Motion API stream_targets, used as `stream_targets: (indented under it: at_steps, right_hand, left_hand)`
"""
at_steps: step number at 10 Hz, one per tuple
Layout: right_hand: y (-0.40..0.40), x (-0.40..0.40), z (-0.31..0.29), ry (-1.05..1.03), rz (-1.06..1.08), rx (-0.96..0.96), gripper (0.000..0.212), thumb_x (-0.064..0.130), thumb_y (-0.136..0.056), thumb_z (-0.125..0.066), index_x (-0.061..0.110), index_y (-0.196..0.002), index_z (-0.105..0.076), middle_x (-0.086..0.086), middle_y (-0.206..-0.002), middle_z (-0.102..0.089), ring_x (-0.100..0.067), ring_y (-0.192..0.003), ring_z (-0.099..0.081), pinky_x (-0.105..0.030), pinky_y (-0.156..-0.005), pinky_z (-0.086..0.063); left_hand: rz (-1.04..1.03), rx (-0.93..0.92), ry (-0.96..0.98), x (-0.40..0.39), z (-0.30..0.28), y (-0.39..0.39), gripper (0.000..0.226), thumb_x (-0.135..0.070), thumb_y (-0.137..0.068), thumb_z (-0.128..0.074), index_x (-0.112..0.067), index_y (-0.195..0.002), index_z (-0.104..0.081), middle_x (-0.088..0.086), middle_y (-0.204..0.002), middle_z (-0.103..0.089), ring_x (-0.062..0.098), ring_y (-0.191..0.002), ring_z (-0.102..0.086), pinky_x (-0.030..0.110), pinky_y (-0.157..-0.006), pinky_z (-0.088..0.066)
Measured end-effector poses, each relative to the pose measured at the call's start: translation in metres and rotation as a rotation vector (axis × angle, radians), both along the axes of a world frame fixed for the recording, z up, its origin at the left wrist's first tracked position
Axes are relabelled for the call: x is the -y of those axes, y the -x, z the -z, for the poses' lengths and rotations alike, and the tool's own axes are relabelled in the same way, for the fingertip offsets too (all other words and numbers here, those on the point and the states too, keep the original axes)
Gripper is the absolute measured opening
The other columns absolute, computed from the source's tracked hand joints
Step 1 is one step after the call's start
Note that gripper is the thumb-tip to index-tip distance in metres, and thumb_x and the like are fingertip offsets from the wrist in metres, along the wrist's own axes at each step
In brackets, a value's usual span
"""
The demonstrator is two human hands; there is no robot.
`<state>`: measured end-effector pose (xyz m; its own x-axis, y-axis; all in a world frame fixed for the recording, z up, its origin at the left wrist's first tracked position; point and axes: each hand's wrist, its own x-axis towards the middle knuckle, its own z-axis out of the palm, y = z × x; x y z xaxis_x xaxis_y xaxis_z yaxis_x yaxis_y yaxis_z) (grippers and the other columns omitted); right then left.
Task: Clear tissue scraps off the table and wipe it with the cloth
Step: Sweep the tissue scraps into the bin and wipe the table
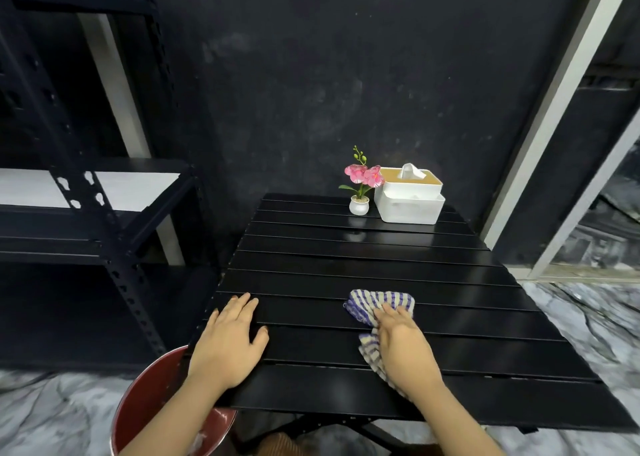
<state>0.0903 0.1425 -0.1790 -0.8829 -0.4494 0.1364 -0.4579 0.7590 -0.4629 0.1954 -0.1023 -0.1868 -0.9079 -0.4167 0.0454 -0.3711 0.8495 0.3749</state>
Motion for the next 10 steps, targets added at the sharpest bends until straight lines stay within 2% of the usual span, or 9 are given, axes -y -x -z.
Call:
stream_targets:
  at_steps: [2,4,5,6,7,8,9,10]
  right_hand:
    - [0.011,0.054,-0.002,-0.06,-0.086,-0.028,0.05,0.01,-0.09,-0.025,0.007,-0.14,-0.03,-0.011,-0.152,-0.026,-0.02,-0.142,-0.017,-0.022,-0.115,-0.002]
    - [-0.011,0.091,0.011,-0.079,-0.227,-0.042,0.05,0.014,-0.089,-0.025,0.011,-0.138,-0.033,-0.008,-0.15,-0.032,-0.019,-0.142,-0.018,-0.027,-0.118,-0.01]
    - [-0.027,0.084,0.015,-0.112,-0.252,-0.033,0.056,0.019,-0.083,-0.021,0.013,-0.135,-0.04,-0.005,-0.146,-0.039,-0.019,-0.139,-0.027,-0.029,-0.118,-0.017]
    - [-0.039,0.06,0.016,-0.104,-0.164,-0.075,0.052,0.023,-0.069,-0.03,0.022,-0.103,-0.069,0.006,-0.109,-0.071,-0.011,-0.108,-0.063,-0.029,-0.091,-0.052]
    - [-0.04,0.02,0.016,-0.164,-0.03,-0.127,0.041,0.022,-0.064,-0.042,0.025,-0.09,-0.073,0.009,-0.095,-0.075,-0.009,-0.094,-0.069,-0.025,-0.077,-0.058]
    - [-0.029,-0.025,0.012,-0.123,0.073,-0.094,0.05,0.022,-0.074,-0.03,0.015,-0.105,-0.069,-0.007,-0.112,-0.07,-0.023,-0.109,-0.063,-0.036,-0.092,-0.051]
    - [-0.01,-0.067,0.008,-0.111,0.162,-0.072,0.043,0.017,-0.088,-0.032,0.008,-0.123,-0.055,-0.014,-0.133,-0.054,-0.029,-0.129,-0.045,-0.04,-0.109,-0.034]
    - [0.009,-0.095,0.004,-0.094,0.232,-0.039,0.041,0.015,-0.091,-0.034,0.006,-0.126,-0.052,-0.017,-0.137,-0.049,-0.03,-0.133,-0.039,-0.038,-0.112,-0.028]
  left_hand:
    - [-0.004,-0.005,0.014,-0.001,0.002,0.0,0.059,-0.041,-0.094,-0.035,-0.022,-0.148,-0.019,-0.005,-0.158,-0.013,0.012,-0.147,-0.006,0.034,-0.121,-0.004]
    - [-0.002,0.005,0.01,-0.001,0.0,-0.001,0.059,-0.041,-0.094,-0.035,-0.022,-0.148,-0.019,-0.005,-0.158,-0.014,0.011,-0.147,-0.006,0.033,-0.121,-0.005]
    - [0.0,0.007,0.013,-0.001,-0.001,-0.001,0.059,-0.04,-0.094,-0.036,-0.021,-0.148,-0.02,-0.005,-0.158,-0.015,0.012,-0.147,-0.008,0.034,-0.121,-0.006]
    - [0.006,0.013,0.008,0.0,-0.002,-0.003,0.059,-0.041,-0.094,-0.036,-0.021,-0.148,-0.02,-0.005,-0.158,-0.015,0.012,-0.147,-0.008,0.034,-0.121,-0.007]
    - [0.011,0.02,0.009,-0.001,-0.003,-0.003,0.059,-0.041,-0.095,-0.035,-0.021,-0.148,-0.019,-0.004,-0.158,-0.015,0.013,-0.147,-0.008,0.034,-0.121,-0.006]
    - [0.013,0.021,0.009,-0.001,-0.003,-0.003,0.059,-0.041,-0.095,-0.035,-0.021,-0.148,-0.019,-0.004,-0.158,-0.015,0.013,-0.147,-0.009,0.035,-0.121,-0.006]
    - [0.018,0.011,0.005,-0.001,-0.003,-0.003,0.058,-0.04,-0.095,-0.037,-0.02,-0.147,-0.021,-0.003,-0.158,-0.017,0.014,-0.147,-0.011,0.036,-0.121,-0.008]
    - [0.018,0.008,0.008,-0.002,-0.003,-0.002,0.058,-0.04,-0.094,-0.037,-0.02,-0.147,-0.022,-0.003,-0.158,-0.018,0.015,-0.147,-0.011,0.036,-0.121,-0.009]
